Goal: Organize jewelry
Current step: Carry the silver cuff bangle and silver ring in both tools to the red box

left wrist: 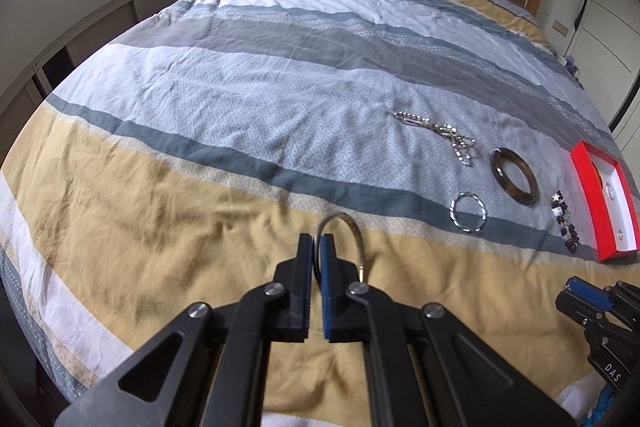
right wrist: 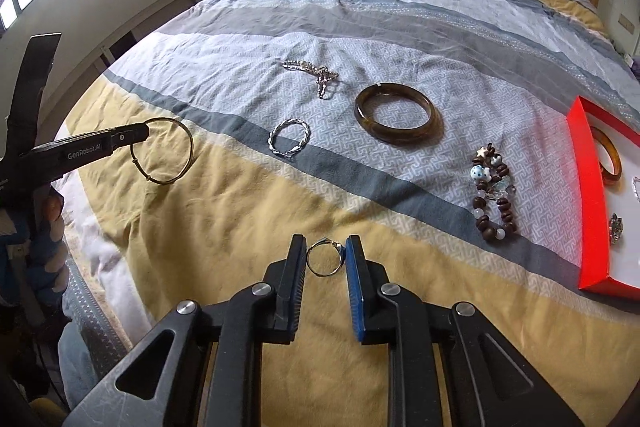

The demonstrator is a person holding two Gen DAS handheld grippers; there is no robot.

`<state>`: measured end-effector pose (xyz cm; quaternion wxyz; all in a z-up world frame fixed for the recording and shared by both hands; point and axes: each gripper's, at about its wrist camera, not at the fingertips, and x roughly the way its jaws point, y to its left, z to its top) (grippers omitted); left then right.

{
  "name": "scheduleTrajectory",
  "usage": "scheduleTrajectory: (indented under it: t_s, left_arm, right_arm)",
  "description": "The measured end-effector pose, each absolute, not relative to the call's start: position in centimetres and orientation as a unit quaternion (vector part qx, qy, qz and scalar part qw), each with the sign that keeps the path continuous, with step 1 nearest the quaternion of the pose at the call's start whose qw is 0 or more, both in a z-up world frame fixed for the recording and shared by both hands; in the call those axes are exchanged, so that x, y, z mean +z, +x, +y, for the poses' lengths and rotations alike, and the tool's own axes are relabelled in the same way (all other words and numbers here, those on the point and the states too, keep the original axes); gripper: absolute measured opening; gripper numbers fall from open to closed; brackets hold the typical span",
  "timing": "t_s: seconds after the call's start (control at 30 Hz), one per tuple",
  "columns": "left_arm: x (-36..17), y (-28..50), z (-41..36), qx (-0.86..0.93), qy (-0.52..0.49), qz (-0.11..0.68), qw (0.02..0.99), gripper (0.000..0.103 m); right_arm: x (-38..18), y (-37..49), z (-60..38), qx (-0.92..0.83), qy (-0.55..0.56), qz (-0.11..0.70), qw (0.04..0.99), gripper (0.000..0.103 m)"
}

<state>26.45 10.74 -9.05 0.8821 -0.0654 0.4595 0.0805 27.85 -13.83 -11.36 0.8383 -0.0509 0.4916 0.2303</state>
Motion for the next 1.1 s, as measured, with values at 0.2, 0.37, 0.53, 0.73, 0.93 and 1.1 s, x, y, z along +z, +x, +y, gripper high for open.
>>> scheduleTrajectory:
  t_s: [0.2,0.37,0.53,0.73,0.93,1.1]
  left_arm:
    - [-6.9,24.3,8.7,0.066,-0.051,0.448,0.89,0.003]
    - [-5.4,22.7,7.0,0.048,-0.042,0.436,0.898,0.003]
    - [-3.9,21.2,4.8,0.032,-0.029,0.422,0.905,0.003]
    - [-2.2,20.0,2.0,0.015,-0.013,0.409,0.912,0.003]
    - [-0.8,19.4,-1.5,-0.006,0.009,0.399,0.917,0.003]
    - [0.1,19.5,-5.1,-0.03,0.032,0.393,0.919,0.003]
  right_arm:
    - [-8.7,25.2,-15.2,0.219,-0.047,0.476,0.851,0.02]
    - [-6.8,23.1,-16.7,0.208,-0.044,0.464,0.86,0.02]
    - [-5.3,21.2,-18.4,0.197,-0.041,0.452,0.869,0.02]
    - [-3.9,19.2,-20.8,0.184,-0.032,0.438,0.879,0.02]
    - [-3.0,17.7,-23.8,0.17,-0.02,0.428,0.887,0.02]
    - [-2.4,17.0,-26.8,0.153,-0.006,0.421,0.894,0.02]
